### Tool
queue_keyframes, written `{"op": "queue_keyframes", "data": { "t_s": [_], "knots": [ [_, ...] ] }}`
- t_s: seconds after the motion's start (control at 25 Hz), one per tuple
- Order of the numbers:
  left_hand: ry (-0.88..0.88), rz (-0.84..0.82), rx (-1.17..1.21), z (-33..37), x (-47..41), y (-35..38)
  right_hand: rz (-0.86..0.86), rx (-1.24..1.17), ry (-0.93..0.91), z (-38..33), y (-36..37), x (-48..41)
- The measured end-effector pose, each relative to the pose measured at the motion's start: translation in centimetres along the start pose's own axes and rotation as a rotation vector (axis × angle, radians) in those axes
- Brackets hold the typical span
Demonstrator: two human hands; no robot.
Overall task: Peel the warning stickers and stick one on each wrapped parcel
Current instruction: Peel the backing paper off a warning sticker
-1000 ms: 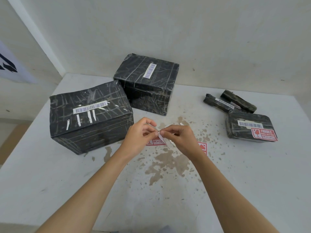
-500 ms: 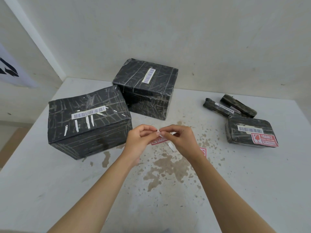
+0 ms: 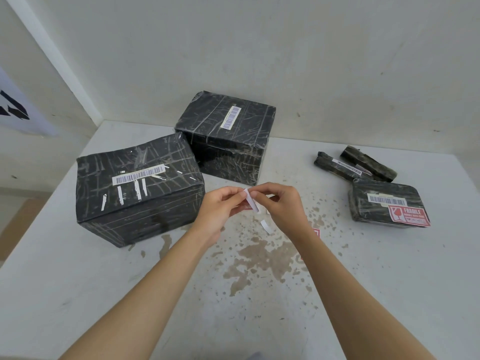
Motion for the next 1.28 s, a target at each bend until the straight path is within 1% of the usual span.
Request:
{"op": "queue_keyframes", "data": {
  "t_s": [0.2,0.44,0.6,0.8,1.28],
  "knots": [
    [0.089,-0.026,-0.192,1.8,0.0,-0.6,-0.047,-0.005,0.014,-1.2,0.0,-1.1],
    [0.13,-0.007,-0.329,2.5,0.4,-1.0,-0.041,0.018,0.016,-1.3,0.3,-0.8],
    [0.142,-0.008,-0.376,2.5,0.6,-1.2,-0.053,0.026,0.012,-1.5,0.6,-0.5],
    [0.185,-0.009,-0.433,2.8,1.2,-1.3,-0.024,0.022,0.014,-2.2,0.8,-0.1],
    [0.215,-0.013,-0.429,3.4,1.9,-2.0,-0.007,-0.001,0.009,-2.9,1.2,0.0]
  ]
}}
Point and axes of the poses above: each hand's wrist, its own x-axis away from the middle knuckle, its own y-axis out of the palm, z = x × y, the point moved 7 cm from there along -x, towards the middle knuckle, and after that the axes turned 13 degrees about -y, right-handed, at the moved point
